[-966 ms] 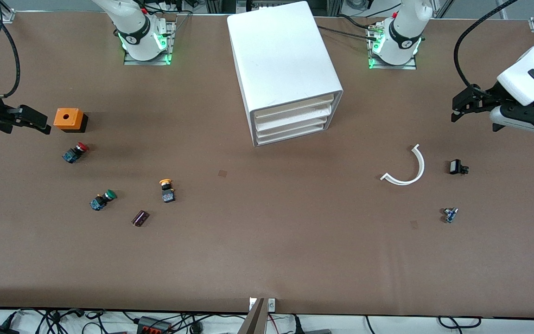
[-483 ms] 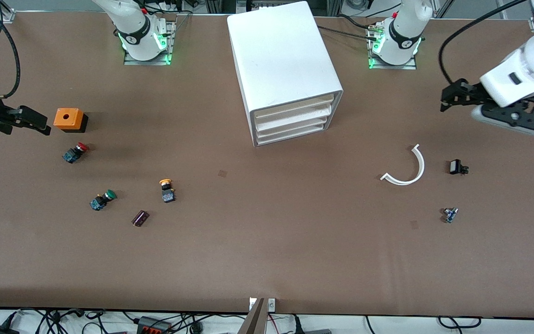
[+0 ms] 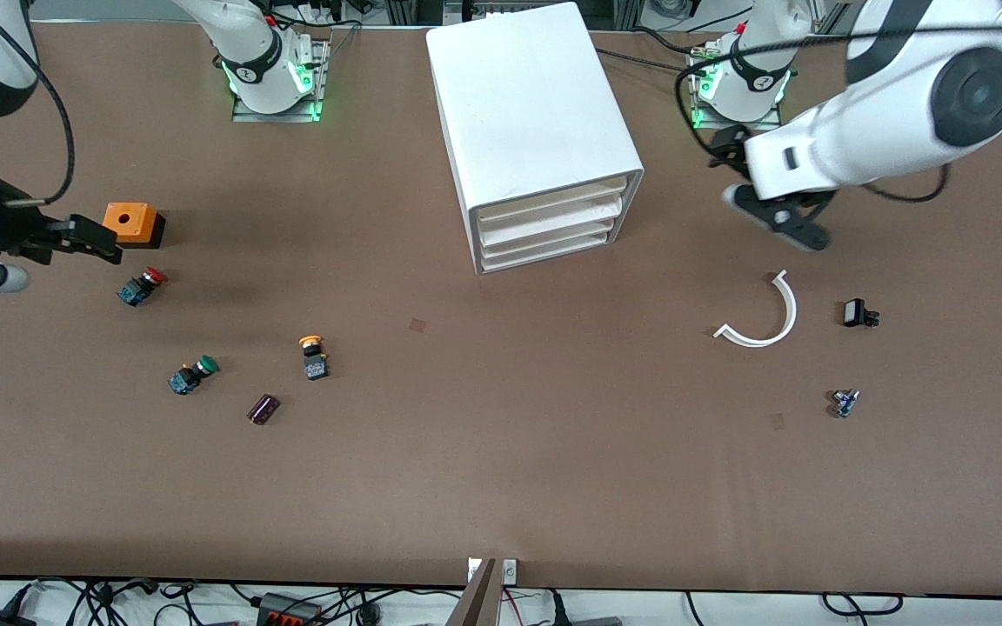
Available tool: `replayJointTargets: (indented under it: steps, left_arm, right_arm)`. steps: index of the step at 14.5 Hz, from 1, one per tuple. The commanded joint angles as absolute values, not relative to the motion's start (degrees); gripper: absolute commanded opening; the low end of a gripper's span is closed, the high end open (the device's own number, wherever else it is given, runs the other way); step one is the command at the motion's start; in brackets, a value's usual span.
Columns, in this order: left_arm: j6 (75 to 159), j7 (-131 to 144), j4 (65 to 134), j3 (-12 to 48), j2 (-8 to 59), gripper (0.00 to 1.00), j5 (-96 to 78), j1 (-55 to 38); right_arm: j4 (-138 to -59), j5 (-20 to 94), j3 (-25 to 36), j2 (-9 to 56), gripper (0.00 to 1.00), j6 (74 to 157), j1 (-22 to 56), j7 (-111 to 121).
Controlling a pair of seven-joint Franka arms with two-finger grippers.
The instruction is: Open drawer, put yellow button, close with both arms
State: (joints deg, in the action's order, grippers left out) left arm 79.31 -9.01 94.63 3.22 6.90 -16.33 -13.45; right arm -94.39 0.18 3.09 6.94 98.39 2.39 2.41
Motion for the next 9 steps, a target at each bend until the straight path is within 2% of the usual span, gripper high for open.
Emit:
replayJointTargets:
  steps: [1,6,9]
  left_arm:
    - [78.31,-10.11,92.72,2.90,14.74,1.00,-25.89,-13.45]
    - [79.54,-19.56,93.07,2.81,24.15,1.00,-43.38,-12.48]
    - [81.29,-28.54,93.95,2.81,26.80,1.00,-46.93,-11.95]
  right_arm:
    - [-93.78,1.05,2.90,10.18,1.00,100.89,4.82,1.85]
    - [-93.69,1.05,2.90,15.72,1.00,106.34,9.49,1.67]
    - [-93.69,1.14,2.90,19.50,1.00,109.15,11.94,2.11]
